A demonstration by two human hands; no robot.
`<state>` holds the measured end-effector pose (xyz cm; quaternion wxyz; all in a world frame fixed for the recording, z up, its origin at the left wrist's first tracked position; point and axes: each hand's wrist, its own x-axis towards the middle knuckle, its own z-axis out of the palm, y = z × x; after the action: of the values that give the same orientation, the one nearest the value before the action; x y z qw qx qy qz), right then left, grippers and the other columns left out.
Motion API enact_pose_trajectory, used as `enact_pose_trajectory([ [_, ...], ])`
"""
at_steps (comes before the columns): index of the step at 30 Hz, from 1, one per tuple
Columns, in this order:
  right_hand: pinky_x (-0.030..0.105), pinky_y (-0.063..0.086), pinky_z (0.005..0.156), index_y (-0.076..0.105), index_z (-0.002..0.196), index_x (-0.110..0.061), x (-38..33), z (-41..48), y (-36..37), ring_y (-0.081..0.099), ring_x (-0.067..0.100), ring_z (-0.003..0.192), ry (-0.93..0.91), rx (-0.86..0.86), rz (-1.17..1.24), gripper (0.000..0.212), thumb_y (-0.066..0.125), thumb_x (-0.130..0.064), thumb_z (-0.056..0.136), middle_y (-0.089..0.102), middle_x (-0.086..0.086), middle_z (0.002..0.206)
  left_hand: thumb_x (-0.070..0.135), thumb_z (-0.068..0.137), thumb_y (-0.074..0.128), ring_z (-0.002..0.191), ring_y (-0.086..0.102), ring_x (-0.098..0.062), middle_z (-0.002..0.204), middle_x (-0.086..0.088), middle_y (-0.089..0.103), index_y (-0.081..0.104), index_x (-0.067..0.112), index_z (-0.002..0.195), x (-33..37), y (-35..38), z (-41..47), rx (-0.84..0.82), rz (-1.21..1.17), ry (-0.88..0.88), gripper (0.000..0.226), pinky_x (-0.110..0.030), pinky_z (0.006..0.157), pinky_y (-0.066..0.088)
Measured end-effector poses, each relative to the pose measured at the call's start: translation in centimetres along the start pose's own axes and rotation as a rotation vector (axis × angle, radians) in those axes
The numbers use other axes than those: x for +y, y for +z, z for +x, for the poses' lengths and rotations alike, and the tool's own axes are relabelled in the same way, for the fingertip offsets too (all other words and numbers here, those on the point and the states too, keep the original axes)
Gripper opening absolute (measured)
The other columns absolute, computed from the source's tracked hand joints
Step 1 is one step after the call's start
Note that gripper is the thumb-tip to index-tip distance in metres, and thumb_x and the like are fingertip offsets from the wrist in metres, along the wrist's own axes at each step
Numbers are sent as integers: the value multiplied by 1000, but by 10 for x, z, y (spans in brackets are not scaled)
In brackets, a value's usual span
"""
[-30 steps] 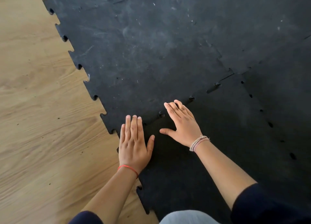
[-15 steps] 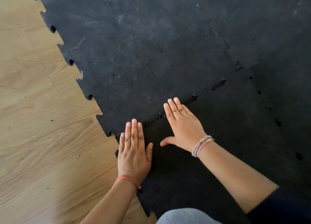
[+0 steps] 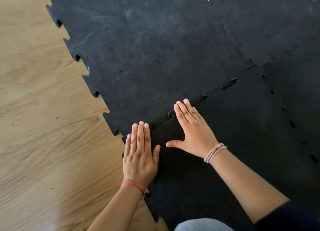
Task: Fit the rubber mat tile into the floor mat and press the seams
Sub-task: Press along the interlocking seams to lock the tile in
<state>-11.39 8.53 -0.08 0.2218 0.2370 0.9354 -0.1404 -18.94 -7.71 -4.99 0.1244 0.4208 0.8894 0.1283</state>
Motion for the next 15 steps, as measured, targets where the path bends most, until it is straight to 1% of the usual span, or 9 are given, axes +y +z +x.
enact_pose_trajectory([
  [1, 30, -13, 111, -25, 136, -13, 0, 0, 0, -29, 18, 134, 3, 0, -2, 110, 34, -77, 69, -22, 6, 154, 43, 94, 15, 141, 3, -21, 151, -9, 17, 12, 4, 142, 0, 0, 0, -2, 5, 1, 62, -29, 114, -5],
  [3, 30, -13, 109, -27, 134, -12, -2, 2, -3, -29, 19, 133, 5, -14, -20, 112, 42, -75, 72, -25, 7, 151, 43, 94, 13, 142, -6, -17, 152, -9, 15, 9, 5, 143, 1, 1, 1, -15, 18, 0, 62, -29, 114, -7],
  [5, 32, -11, 109, -26, 136, -9, -4, 5, -5, -25, 21, 136, 17, -30, -38, 116, 49, -71, 73, -20, 11, 154, 43, 95, 12, 142, -9, -17, 151, -11, 19, 11, 4, 143, 3, 1, 1, -38, 28, -8, 62, -30, 114, -6],
  [7, 33, -11, 109, -20, 142, -7, -5, 8, -8, -20, 23, 140, 28, -37, -45, 118, 52, -69, 73, -17, 13, 156, 43, 95, 11, 142, -15, -15, 150, -13, 21, 12, 3, 143, 5, 1, 2, -57, 31, -14, 62, -31, 114, -6],
  [10, 33, -12, 107, -15, 145, -7, -7, 10, -10, -19, 24, 141, 30, -61, -28, 118, 55, -68, 72, -14, 12, 157, 43, 94, 9, 141, -18, -14, 150, -11, 14, 9, 3, 143, 4, 1, 3, -69, 50, -9, 63, -31, 113, -7],
  [12, 32, -10, 109, -8, 147, -8, -6, 11, -10, -14, 25, 144, 30, -61, -17, 119, 58, -68, 69, -7, 11, 158, 43, 94, 9, 141, -15, -17, 150, -11, 14, 10, 3, 143, 4, 1, 4, -60, 50, -6, 63, -30, 114, -9],
  [15, 30, -6, 111, 2, 148, -11, -4, 11, -9, -8, 22, 145, 28, -19, 27, 118, 63, -68, 65, 2, 7, 159, 42, 94, 11, 139, 6, -26, 148, -18, 28, 15, 1, 142, 4, 0, 4, -60, 54, 2, 63, -31, 113, -7],
])
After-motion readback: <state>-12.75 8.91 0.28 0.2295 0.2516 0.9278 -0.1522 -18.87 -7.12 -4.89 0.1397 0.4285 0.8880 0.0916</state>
